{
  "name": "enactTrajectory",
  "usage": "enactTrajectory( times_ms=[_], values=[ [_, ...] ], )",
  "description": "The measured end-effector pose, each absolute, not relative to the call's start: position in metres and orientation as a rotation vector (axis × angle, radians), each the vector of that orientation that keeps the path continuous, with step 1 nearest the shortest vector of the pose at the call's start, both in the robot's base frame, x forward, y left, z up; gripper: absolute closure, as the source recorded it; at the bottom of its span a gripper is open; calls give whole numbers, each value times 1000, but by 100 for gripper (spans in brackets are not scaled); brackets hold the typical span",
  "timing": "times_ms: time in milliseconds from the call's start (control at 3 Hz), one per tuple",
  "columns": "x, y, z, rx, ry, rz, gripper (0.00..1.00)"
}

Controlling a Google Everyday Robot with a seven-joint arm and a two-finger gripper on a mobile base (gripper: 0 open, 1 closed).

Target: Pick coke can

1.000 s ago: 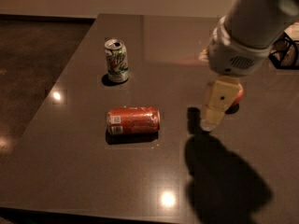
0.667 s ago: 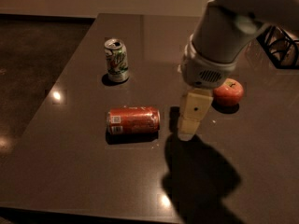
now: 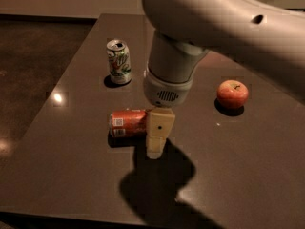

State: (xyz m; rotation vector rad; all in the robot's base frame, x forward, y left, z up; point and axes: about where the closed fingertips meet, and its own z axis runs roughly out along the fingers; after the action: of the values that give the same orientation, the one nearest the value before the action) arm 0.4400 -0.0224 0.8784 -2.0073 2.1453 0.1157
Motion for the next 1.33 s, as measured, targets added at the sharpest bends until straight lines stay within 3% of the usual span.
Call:
enactTrajectory(
  times_ms=[333, 667, 1333],
  values=[
    [437, 1, 869, -2023, 2150, 126, 0],
    [436, 17, 861, -2039, 2161, 99, 18],
    [439, 27, 865, -2034, 2175, 100, 64]
  ],
)
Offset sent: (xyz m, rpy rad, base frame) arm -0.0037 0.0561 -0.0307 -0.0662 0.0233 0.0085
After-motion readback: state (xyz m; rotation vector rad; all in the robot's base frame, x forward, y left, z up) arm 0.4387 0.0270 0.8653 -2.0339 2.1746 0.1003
